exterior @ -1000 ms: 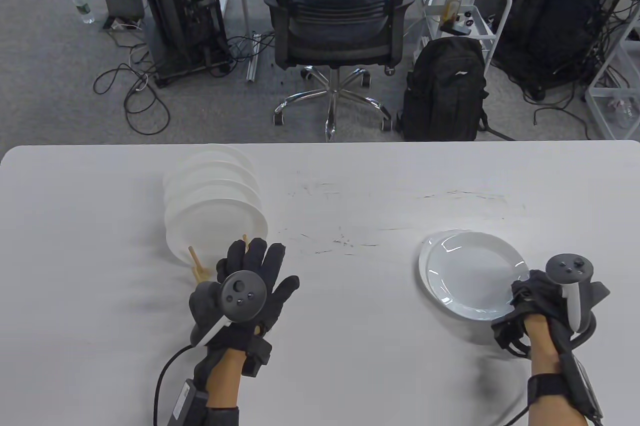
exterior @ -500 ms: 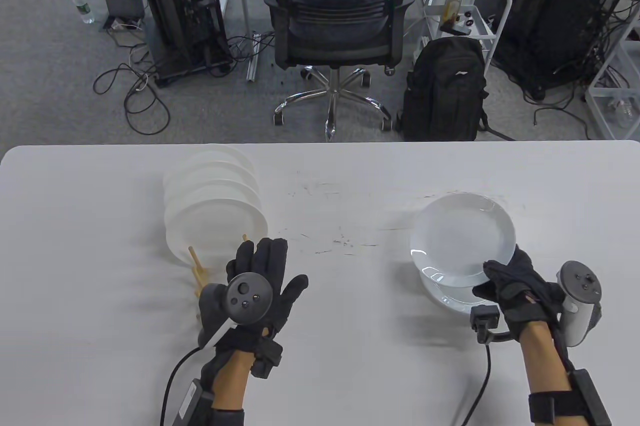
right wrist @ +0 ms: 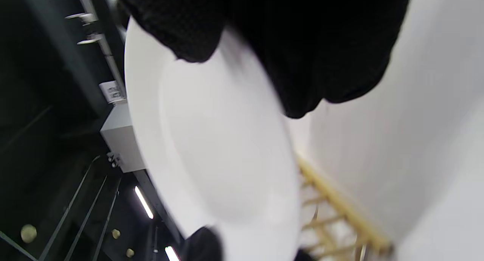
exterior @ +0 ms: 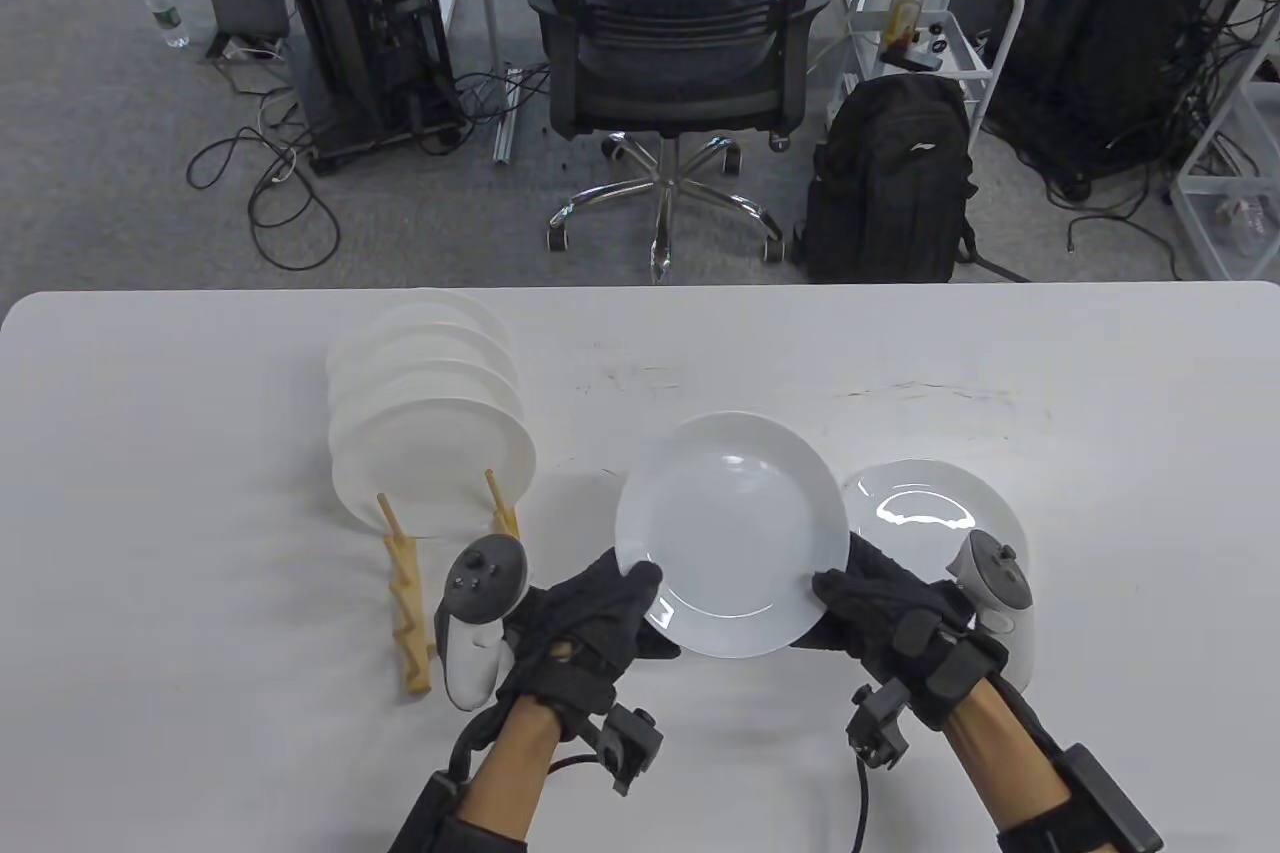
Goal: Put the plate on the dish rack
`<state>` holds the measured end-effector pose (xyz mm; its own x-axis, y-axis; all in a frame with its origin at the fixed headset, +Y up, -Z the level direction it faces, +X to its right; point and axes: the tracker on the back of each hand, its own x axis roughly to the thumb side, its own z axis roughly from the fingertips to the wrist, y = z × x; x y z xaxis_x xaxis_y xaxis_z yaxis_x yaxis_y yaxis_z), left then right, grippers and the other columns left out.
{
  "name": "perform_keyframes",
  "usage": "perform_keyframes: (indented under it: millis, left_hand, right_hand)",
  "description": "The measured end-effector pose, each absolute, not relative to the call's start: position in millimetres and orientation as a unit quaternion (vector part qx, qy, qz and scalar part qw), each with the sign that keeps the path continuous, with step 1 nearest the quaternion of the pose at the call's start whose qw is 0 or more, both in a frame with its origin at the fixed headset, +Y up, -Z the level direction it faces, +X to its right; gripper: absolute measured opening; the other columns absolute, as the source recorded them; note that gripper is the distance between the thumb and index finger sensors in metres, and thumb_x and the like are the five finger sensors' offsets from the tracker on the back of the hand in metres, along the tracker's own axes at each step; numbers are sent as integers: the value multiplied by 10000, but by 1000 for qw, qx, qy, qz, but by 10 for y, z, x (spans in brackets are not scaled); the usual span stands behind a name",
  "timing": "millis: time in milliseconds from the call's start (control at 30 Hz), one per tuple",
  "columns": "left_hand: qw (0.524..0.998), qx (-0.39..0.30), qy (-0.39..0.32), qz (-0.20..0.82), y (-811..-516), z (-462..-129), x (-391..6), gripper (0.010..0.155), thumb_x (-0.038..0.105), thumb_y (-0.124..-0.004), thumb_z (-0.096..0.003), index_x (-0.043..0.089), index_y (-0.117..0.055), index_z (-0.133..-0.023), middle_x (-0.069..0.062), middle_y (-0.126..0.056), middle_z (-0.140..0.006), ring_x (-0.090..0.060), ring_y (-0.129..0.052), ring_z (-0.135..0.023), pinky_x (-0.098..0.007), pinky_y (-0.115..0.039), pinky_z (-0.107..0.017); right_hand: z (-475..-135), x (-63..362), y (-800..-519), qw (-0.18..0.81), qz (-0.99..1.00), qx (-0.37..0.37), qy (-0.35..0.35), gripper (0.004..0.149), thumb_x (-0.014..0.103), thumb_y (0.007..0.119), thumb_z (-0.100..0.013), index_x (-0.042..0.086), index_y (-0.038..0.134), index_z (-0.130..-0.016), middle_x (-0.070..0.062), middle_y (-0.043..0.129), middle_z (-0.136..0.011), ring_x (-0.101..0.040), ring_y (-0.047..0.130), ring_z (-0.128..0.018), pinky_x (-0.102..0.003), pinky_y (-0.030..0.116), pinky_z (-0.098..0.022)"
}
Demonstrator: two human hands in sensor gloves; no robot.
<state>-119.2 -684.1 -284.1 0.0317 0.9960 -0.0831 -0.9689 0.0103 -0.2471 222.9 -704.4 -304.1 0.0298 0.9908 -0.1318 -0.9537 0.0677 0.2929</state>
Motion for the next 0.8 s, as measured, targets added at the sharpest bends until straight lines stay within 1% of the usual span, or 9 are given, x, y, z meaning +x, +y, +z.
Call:
perform_keyframes:
  millis: [67,100,167,233,367,433,500,633,800]
  left_hand:
    - [803,-39,-71,590,-6591,-2832,-1389,522,298,-671,-561,55,-698,-1022,-228,-908,-867,-450,-1087,-614,-491,-950,-415]
    - [830,-7,-65,553,-6446,-2816,-1467,518,306,-674,-563,92,-702,-1034,-211,-899,-892,-457,-1071,-644,-504,-936,-435]
    - [871,78,-56,482,-6153,-2804,-1593,503,310,-695,-554,154,-735,-1030,-190,-895,-917,-479,-1036,-688,-537,-898,-455]
    - [902,137,-57,405,-5873,-2821,-1698,486,324,-714,-540,222,-770,-1012,-152,-900,-933,-473,-1011,-729,-562,-862,-490]
    - [939,199,-71,270,-5411,-2901,-1803,455,316,-751,-514,262,-826,-959,-86,-927,-919,-429,-1001,-747,-569,-816,-537]
    - [963,206,-62,165,-5275,-2988,-1834,451,317,-756,-504,282,-834,-947,-64,-935,-914,-405,-1004,-749,-554,-816,-546]
    - [972,212,-58,81,-5257,-3085,-1842,450,314,-760,-496,285,-841,-938,-56,-944,-905,-399,-1011,-743,-551,-820,-544]
    - [981,184,-60,-21,-5430,-3295,-1869,452,317,-766,-484,294,-849,-928,-45,-950,-901,-383,-1014,-751,-545,-823,-547]
    - [990,124,-46,-44,-5838,-3525,-1971,454,324,-768,-476,303,-858,-920,-38,-965,-888,-367,-1031,-736,-535,-833,-540]
  right_hand:
    - [-3023,2358,-6893,643,762,40,64,588,242,773,-481,102,592,-1023,-238,650,-981,-537,812,-761,-616,725,-532]
    - [-3012,2414,-6823,591,805,50,28,602,261,795,-477,100,607,-1026,-242,644,-986,-558,778,-780,-643,687,-553]
    - [-2994,2498,-6739,492,869,52,4,638,347,811,-467,136,611,-1036,-189,641,-984,-540,701,-849,-684,590,-619]
    - [-3007,2557,-6699,439,897,55,-24,662,389,814,-460,156,608,-1044,-180,627,-996,-544,633,-899,-703,541,-645]
    - [-3063,2665,-6744,342,939,39,-8,738,434,823,-449,202,528,-1085,-172,458,-1131,-576,397,-1015,-743,398,-691]
    - [-3109,2731,-6826,301,953,9,31,787,427,829,-449,207,451,-1103,-182,327,-1171,-585,175,-1032,-766,221,-698]
    - [-3139,2786,-6899,273,960,-8,56,818,430,827,-449,219,396,-1111,-169,261,-1185,-571,97,-1030,-766,163,-696]
    - [-3172,2831,-6971,275,958,-22,76,823,421,821,-454,199,377,-1110,-188,240,-1178,-579,87,-1017,-763,164,-693]
    - [-3176,2832,-6978,278,957,-25,83,806,404,804,-464,178,373,-1108,-202,267,-1169,-586,100,-1013,-760,176,-692]
